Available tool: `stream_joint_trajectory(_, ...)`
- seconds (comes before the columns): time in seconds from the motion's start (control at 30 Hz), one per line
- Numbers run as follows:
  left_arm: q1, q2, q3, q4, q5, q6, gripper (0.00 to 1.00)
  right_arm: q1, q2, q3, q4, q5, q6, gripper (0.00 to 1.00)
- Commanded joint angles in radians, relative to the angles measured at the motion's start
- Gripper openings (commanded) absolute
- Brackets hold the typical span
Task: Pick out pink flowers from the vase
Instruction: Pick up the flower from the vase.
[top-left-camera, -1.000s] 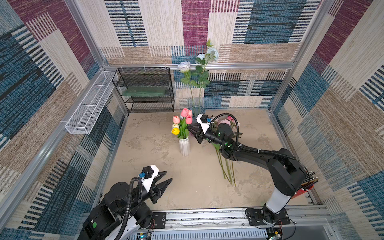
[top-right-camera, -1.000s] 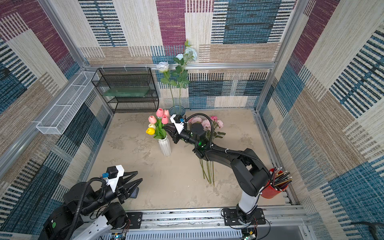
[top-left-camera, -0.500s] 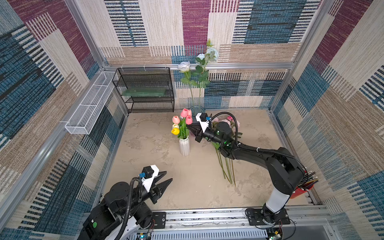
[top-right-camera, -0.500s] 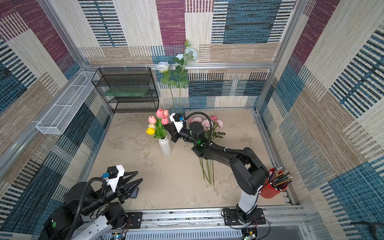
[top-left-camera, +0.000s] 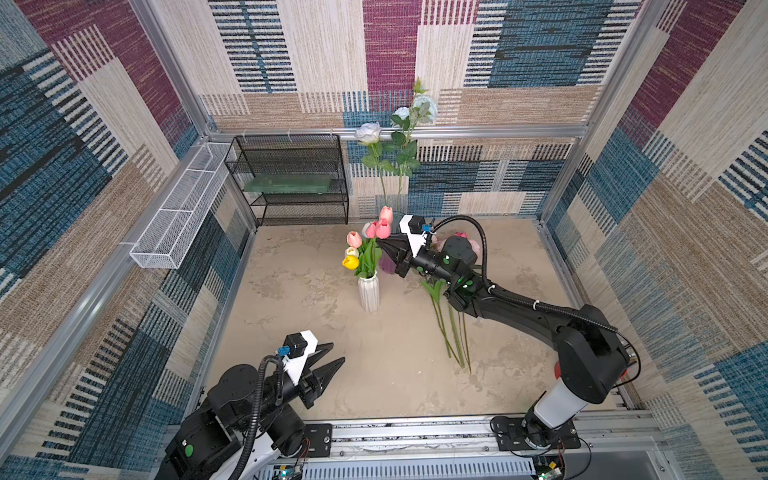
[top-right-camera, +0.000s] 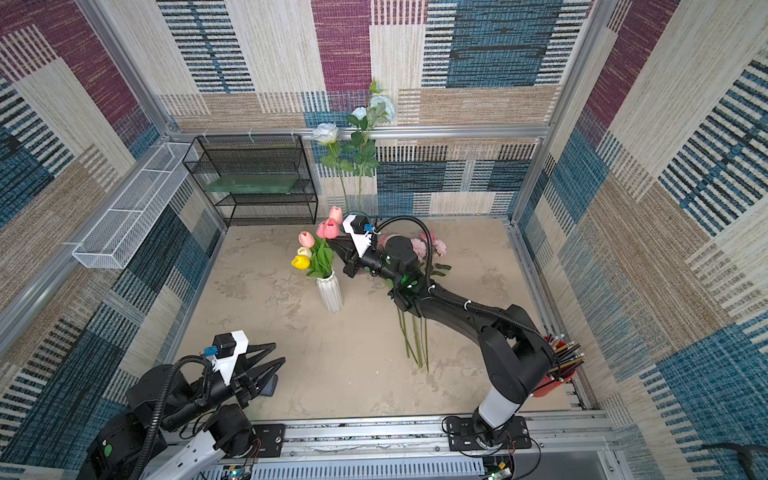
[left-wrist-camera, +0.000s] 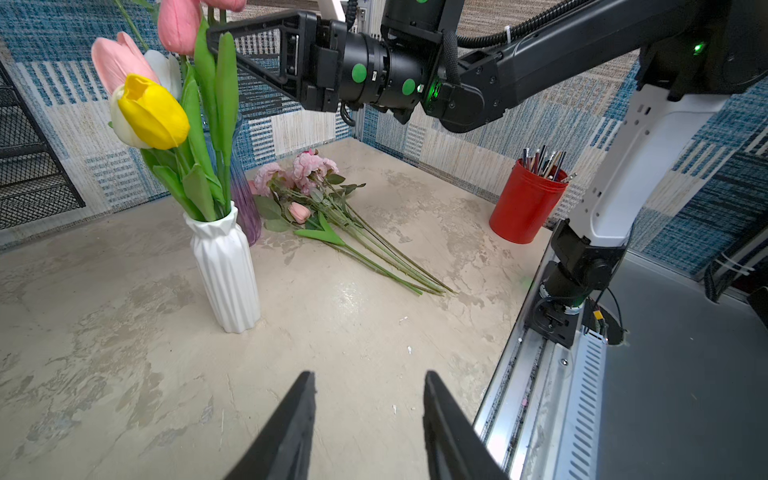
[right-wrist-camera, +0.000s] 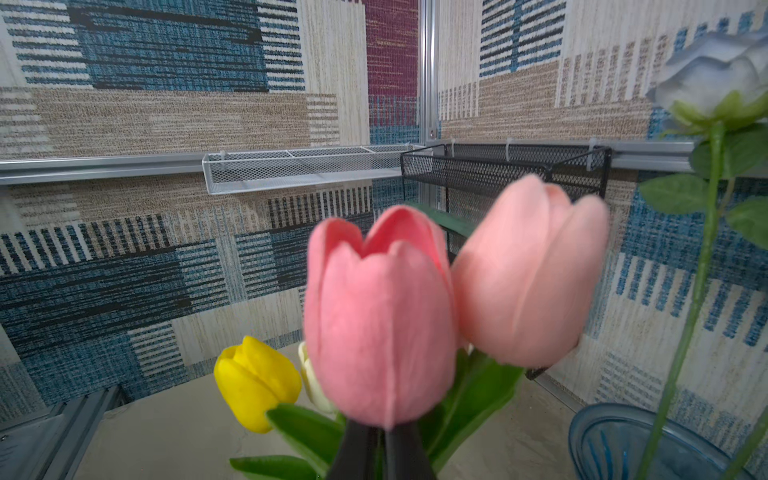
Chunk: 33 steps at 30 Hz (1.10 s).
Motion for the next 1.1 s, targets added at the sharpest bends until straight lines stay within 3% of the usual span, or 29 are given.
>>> stream_joint_trajectory(0.0, 0.001, -0.001, 0.001, 0.016, 0.014, 0.011, 0.44, 0.002, -0.02, 0.008, -0.021, 0.003, -0.004, 0.01)
stream_joint_trajectory(0.2, 0.001, -0.001, 0.003, 0.013, 0.015, 0.011, 0.44, 0.003, -0.028, 0.008, -0.034, -0.01, 0.002, 0.03)
stream_joint_trajectory(0.6, 0.001, -0.002, 0.001, 0.013, 0.019, 0.011, 0.45, 0.037, -0.001, -0.01, -0.062, 0.008, -0.025, 0.26)
stream_joint_trajectory(1.0, 0.001, 0.002, -0.001, 0.017, 0.023, 0.012, 0.45, 0.039, -0.005, -0.062, -0.05, 0.037, -0.038, 0.23)
stream_joint_trajectory(1.07, 0.001, 0.002, -0.002, 0.017, 0.023, 0.012, 0.45, 0.038, -0.005, -0.058, -0.054, 0.041, -0.037, 0.17)
